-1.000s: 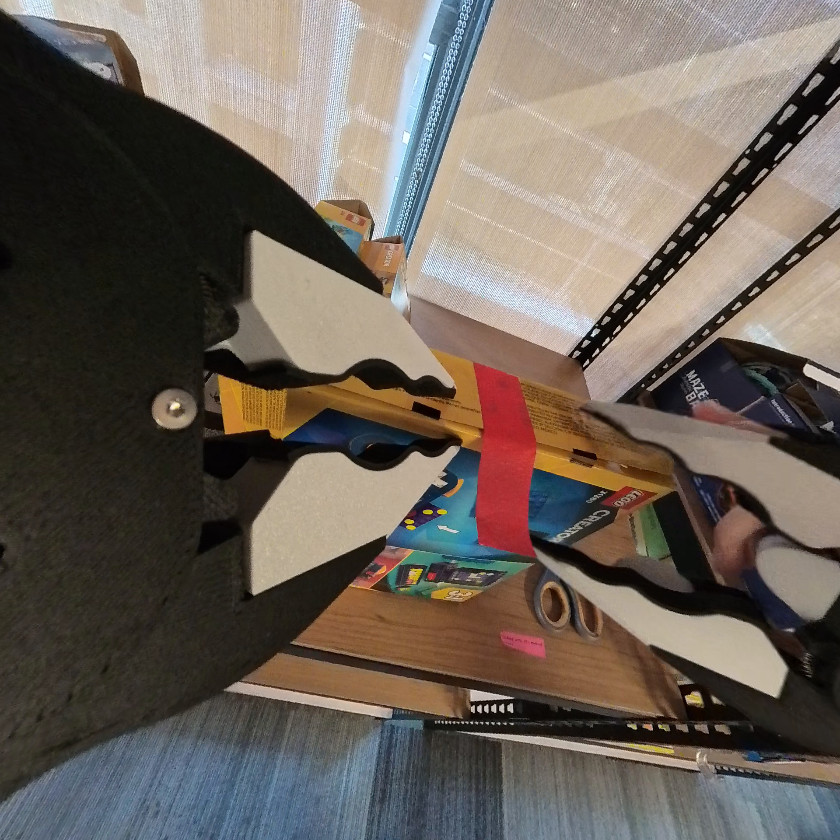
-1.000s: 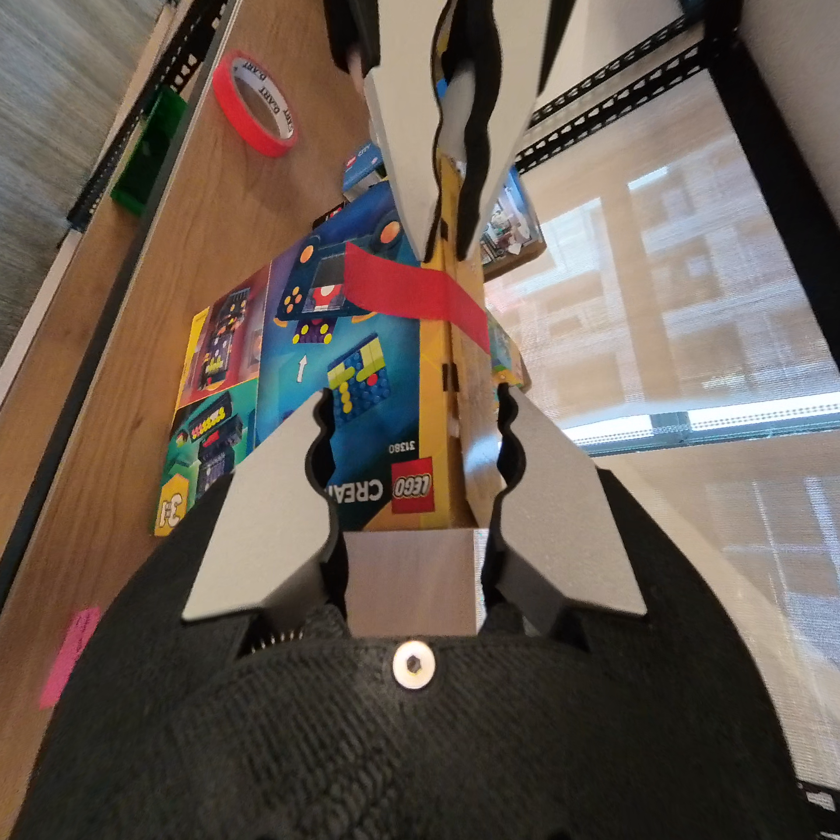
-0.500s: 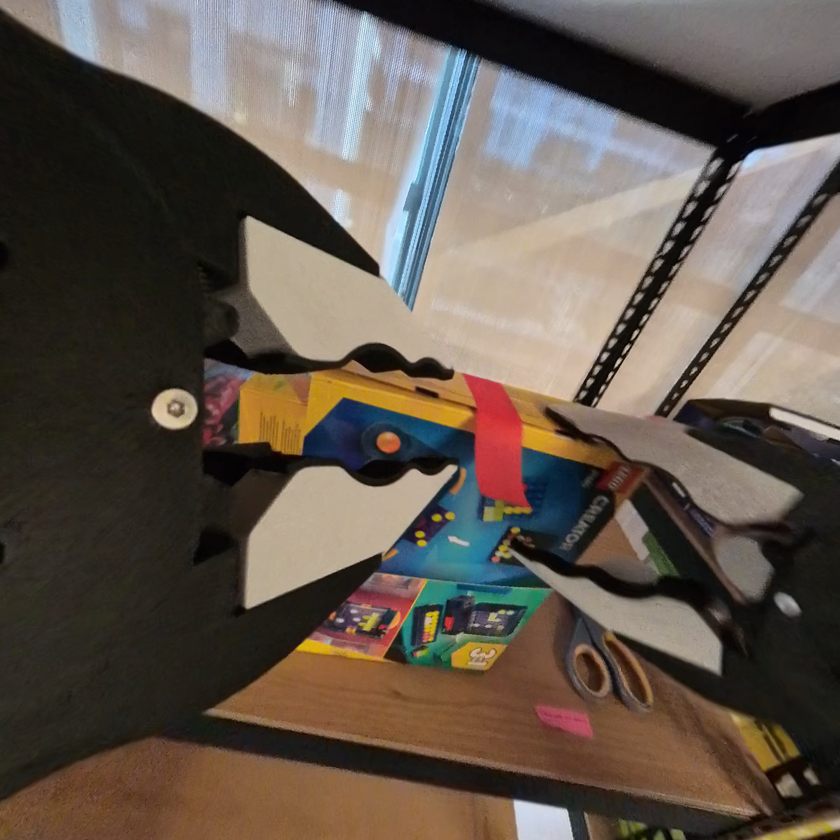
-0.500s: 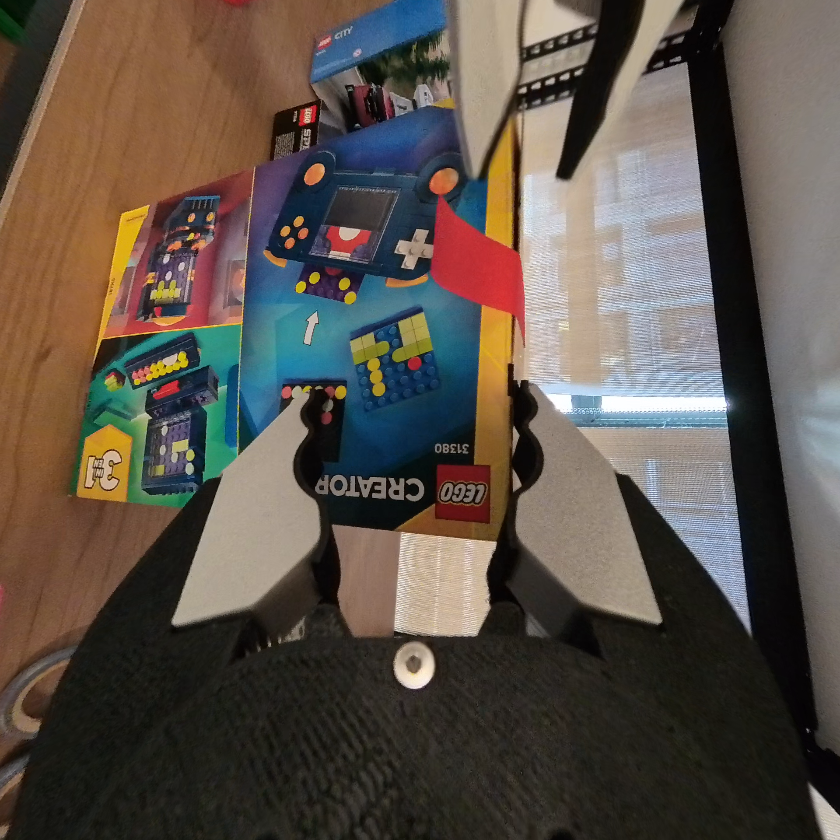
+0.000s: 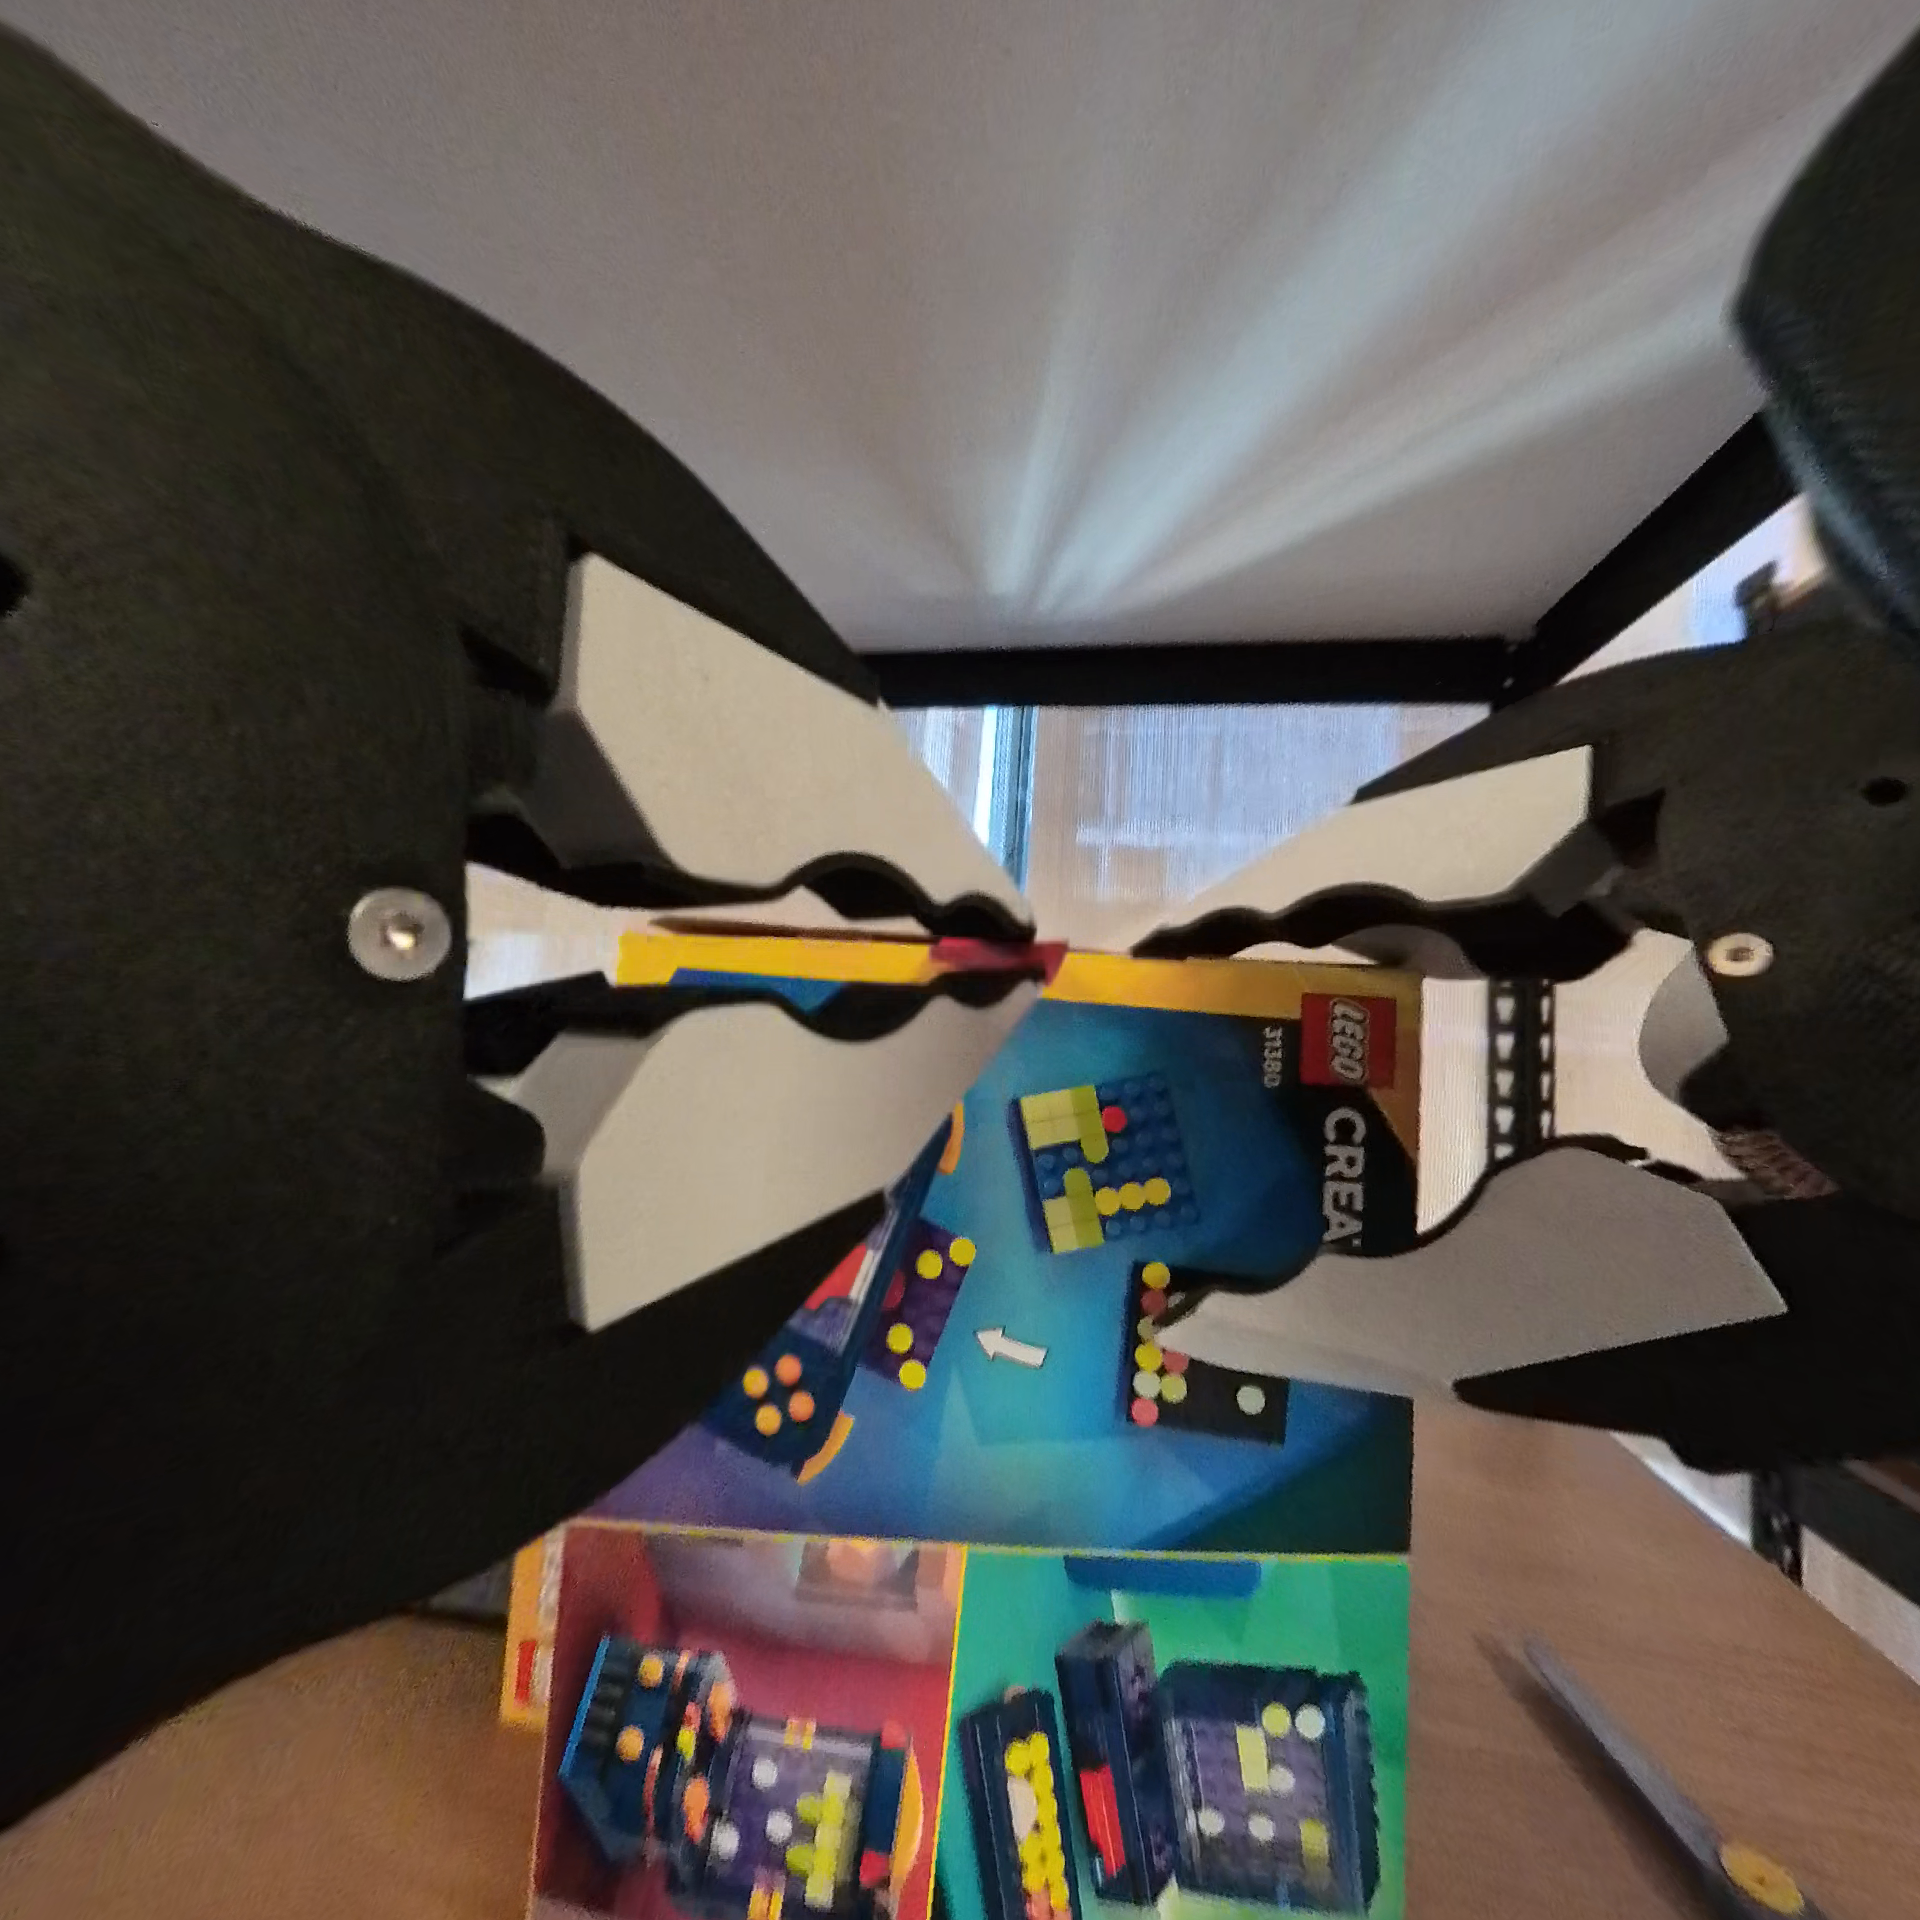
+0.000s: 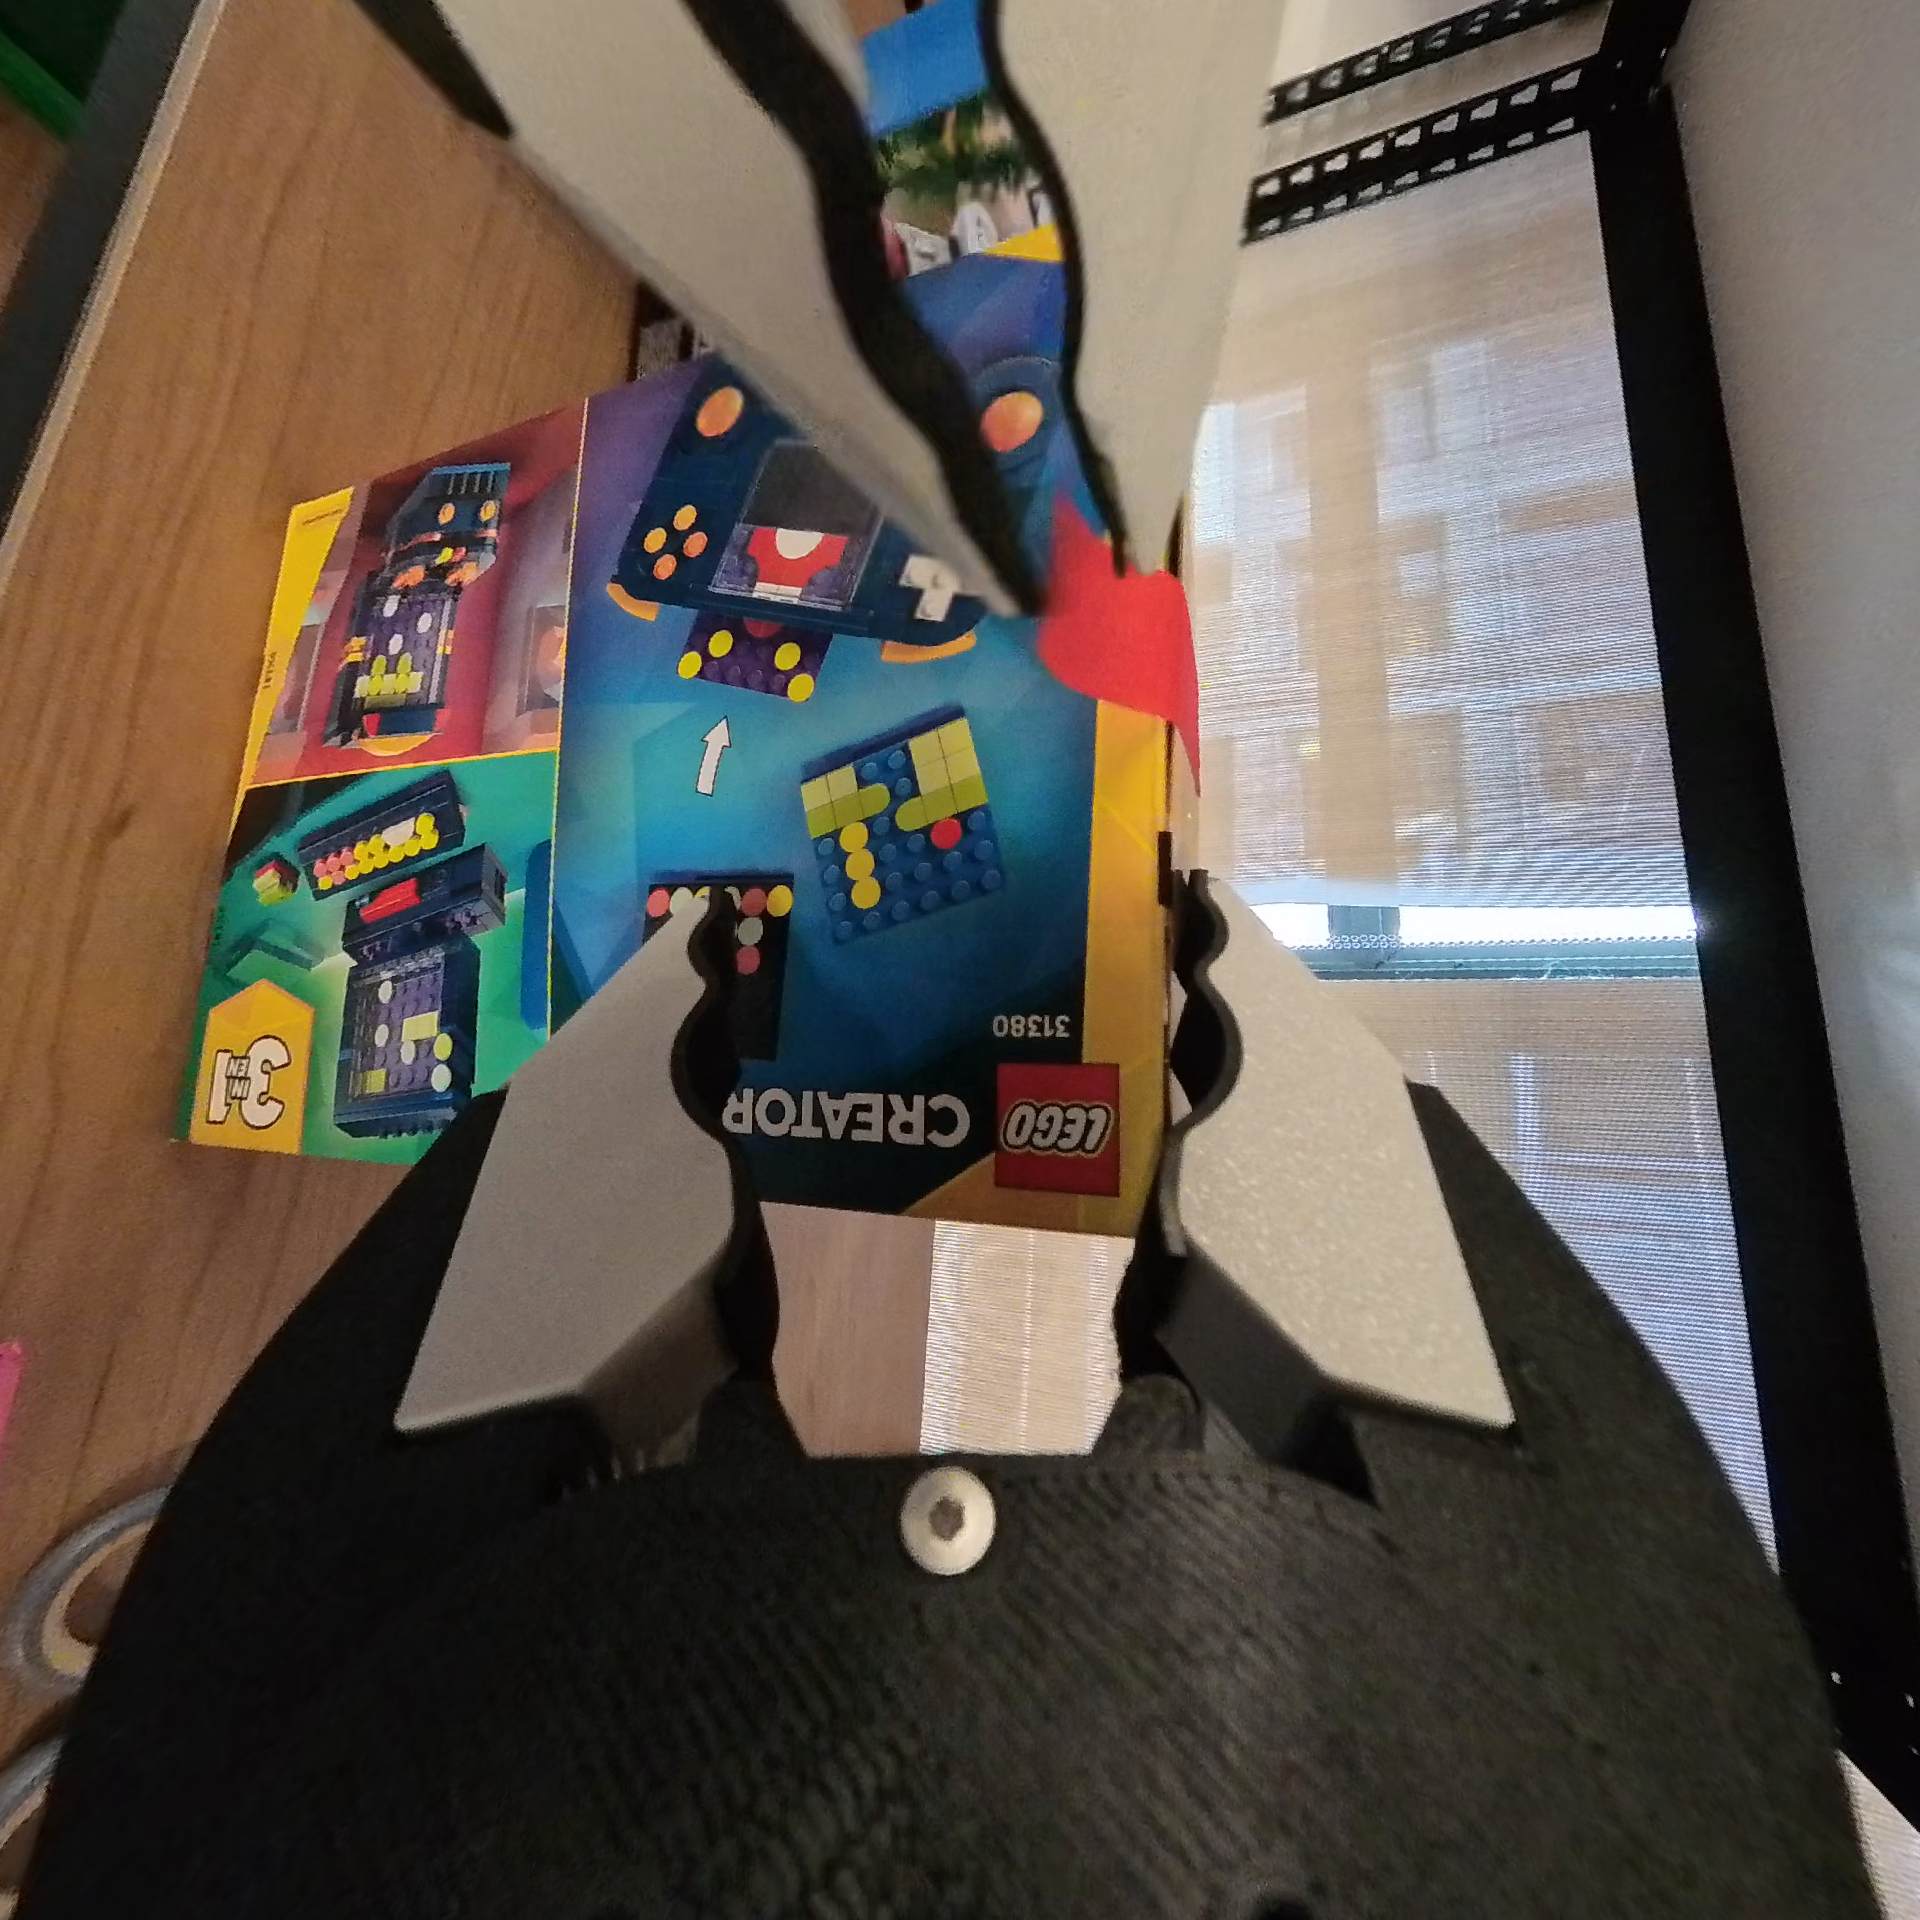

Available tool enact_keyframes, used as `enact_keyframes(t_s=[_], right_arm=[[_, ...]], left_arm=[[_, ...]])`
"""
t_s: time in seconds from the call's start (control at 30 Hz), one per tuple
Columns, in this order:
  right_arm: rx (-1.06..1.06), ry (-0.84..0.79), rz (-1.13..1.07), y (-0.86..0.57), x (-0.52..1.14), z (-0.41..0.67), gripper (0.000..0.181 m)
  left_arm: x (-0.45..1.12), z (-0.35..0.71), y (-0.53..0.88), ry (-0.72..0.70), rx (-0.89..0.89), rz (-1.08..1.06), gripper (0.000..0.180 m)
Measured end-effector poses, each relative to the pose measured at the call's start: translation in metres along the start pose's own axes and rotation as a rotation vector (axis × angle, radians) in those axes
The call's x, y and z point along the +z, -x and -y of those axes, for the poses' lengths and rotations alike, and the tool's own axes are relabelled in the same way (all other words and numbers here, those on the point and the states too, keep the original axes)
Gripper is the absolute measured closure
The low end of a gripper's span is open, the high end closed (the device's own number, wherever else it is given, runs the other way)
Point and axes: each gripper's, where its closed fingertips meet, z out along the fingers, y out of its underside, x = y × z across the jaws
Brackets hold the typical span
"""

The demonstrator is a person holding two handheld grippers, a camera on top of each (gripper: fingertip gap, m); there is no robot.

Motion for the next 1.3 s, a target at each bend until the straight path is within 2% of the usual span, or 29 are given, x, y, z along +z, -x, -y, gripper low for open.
enact_keyframes(t_s=[0.1,0.47,1.03,1.3], right_arm=[[0.005,-0.002,0.006,0.000,0.000,0.000,0.096],[0.001,-0.020,0.007,-0.002,0.000,-0.001,0.099],[0.019,-0.054,0.040,0.001,-0.008,0.006,0.099],[0.086,-0.050,0.116,-0.001,-0.008,0.007,0.098]], left_arm=[[0.001,-0.001,-0.007,0.033,0.037,-0.045,0.180],[-0.002,-0.001,-0.012,0.108,-0.201,-0.164,0.180],[0.013,-0.013,-0.035,0.157,-0.064,-0.172,0.180],[0.018,-0.016,-0.036,0.168,-0.071,-0.195,0.180]])
